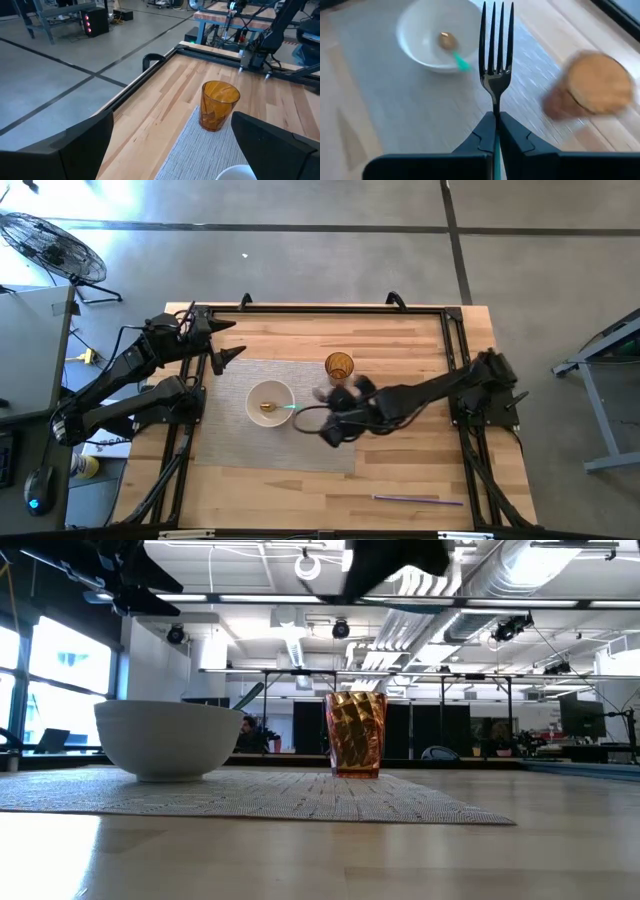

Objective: Pick & Place Utensil
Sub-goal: Put the blue fork into the white bowl on the gray mat

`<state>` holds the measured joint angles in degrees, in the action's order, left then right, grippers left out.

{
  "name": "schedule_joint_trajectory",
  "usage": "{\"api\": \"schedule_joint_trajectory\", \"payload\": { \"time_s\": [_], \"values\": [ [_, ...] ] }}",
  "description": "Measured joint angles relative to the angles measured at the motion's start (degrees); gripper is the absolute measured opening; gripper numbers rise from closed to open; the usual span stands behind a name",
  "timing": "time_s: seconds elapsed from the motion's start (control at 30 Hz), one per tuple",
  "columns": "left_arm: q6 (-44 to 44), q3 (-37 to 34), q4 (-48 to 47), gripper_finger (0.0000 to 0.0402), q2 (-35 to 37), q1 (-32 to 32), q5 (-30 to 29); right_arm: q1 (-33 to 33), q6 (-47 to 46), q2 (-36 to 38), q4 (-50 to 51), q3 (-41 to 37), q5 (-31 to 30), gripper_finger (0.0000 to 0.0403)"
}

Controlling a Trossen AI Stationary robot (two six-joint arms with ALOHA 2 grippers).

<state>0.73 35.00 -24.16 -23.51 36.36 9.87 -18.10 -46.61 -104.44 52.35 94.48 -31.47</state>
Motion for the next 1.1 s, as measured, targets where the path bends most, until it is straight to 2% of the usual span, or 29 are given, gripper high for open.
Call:
{"api": "schedule_joint_trajectory", "payload": {
  "time_s": [0.33, 0.47, 0.6, 0.73, 1.1],
  "values": [
    [0.0, 0.0, 0.0, 0.0399, 0.0, 0.0, 0.0, 6.4, 17.6, -18.5, -0.6, 25.5, 12.8, 0.0002],
    [0.0, 0.0, 0.0, 0.0399, 0.0, 0.0, -0.2, 8.7, 20.9, -25.7, -0.3, 34.6, 16.5, 0.0002],
    [0.0, 0.0, 0.0, 0.0399, 0.0, 0.0, -0.2, 10.4, 22.1, -31.8, -0.4, 40.5, 20.0, 0.0002],
    [0.0, 0.0, 0.0, 0.0399, 0.0, 0.0, -0.2, 12.0, 22.0, -33.0, -4.4, 37.2, 24.0, 0.0002],
    [0.0, 0.0, 0.0, 0.0399, 0.0, 0.0, -0.1, 13.9, 21.6, -33.0, -11.6, 30.9, 23.7, 0.0002]
  ]
}}
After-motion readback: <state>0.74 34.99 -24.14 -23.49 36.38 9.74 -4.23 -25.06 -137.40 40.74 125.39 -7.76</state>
